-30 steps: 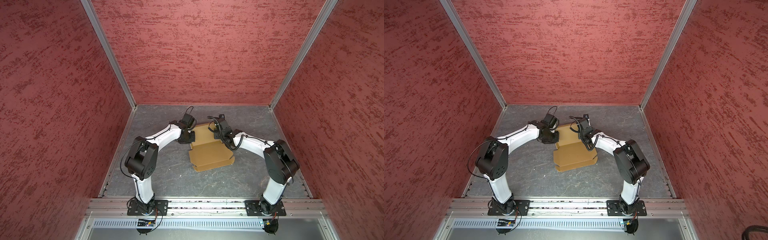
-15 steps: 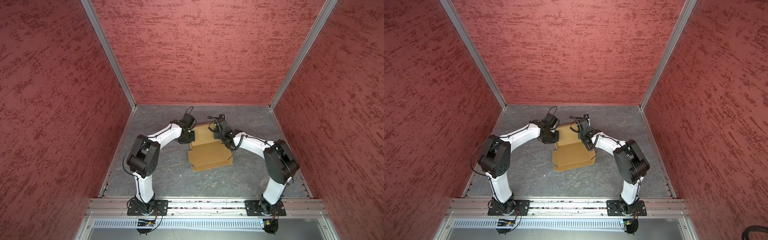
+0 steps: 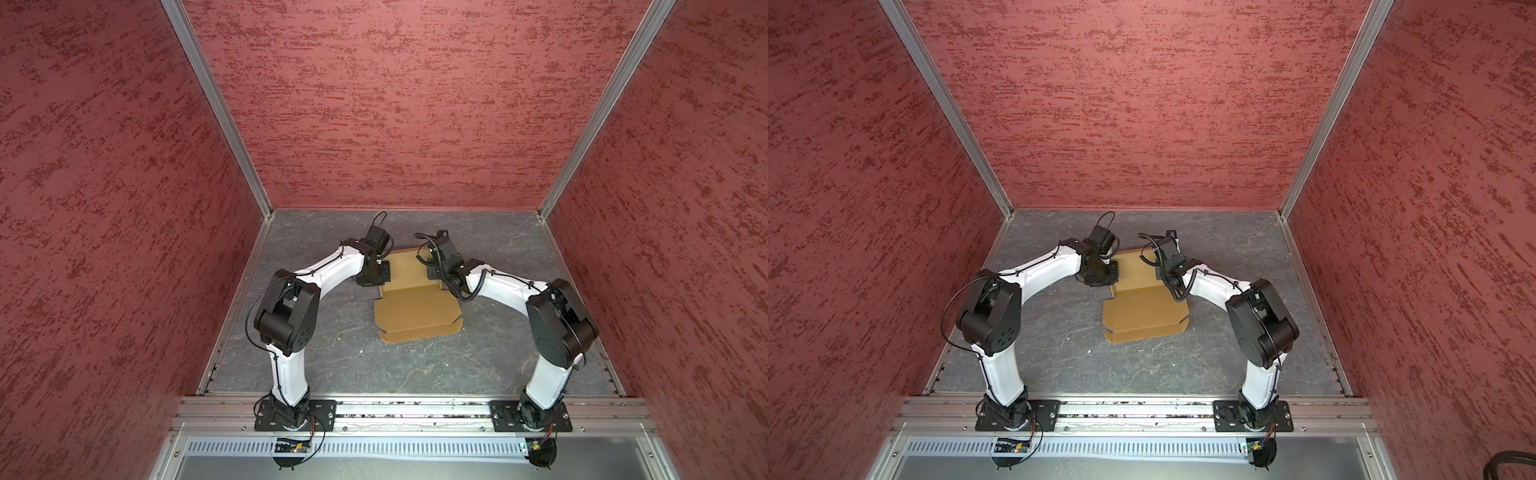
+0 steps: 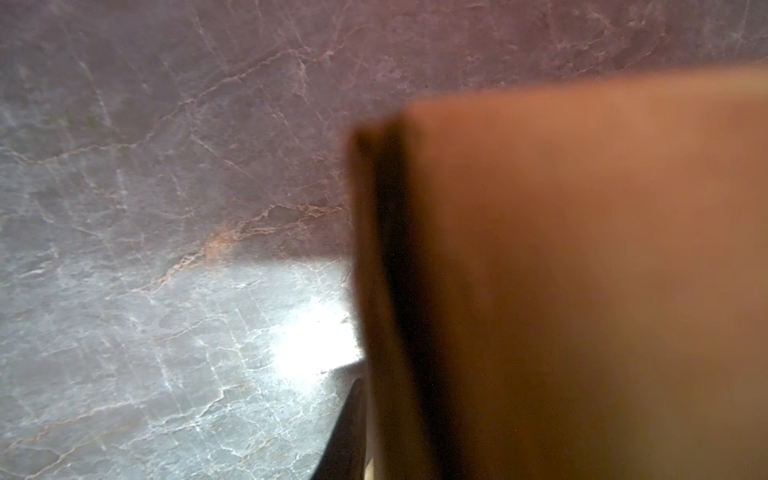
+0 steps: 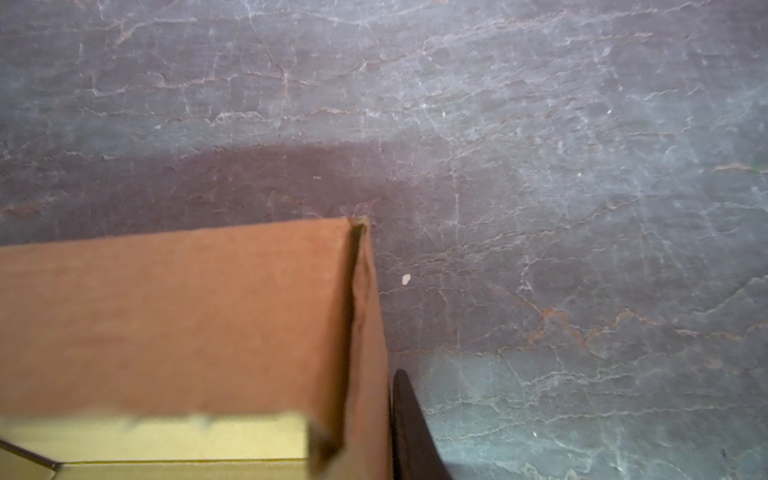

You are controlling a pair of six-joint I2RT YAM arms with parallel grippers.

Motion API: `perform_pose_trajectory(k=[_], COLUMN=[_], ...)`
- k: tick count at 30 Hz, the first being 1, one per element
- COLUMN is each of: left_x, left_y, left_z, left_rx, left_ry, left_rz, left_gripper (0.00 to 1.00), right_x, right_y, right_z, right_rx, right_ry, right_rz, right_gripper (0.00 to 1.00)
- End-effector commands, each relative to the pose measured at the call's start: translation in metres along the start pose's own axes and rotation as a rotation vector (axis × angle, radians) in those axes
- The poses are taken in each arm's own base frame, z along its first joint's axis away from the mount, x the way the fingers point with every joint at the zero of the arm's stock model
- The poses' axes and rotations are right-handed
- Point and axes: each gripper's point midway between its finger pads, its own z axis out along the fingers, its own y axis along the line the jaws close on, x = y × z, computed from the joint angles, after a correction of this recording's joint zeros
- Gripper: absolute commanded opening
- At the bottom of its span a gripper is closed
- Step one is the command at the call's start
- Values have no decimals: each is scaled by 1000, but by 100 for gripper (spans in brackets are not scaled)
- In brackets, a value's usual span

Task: Fold the paper box

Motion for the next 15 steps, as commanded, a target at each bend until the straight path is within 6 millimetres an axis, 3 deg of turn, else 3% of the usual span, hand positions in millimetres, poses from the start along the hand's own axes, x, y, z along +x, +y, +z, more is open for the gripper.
perform_pose_trajectory(k=[1,8,15], left_x=[-4,-7,-14], left_y=[4,13,17], left_z=[-5,-2,1], left_rx=[-11,-45,-66], left_ry=[2,8,-9], left_rz=[-11,-9,-2], left_gripper=[17,27,30], right_x=[-3,7,14], right_y=[4,11,13], right_z=[5,14,20], right_rx=[-19,-43,-45], right_ry=[22,73,108], right_rz=[18,15,1], right_gripper=[12,12,11])
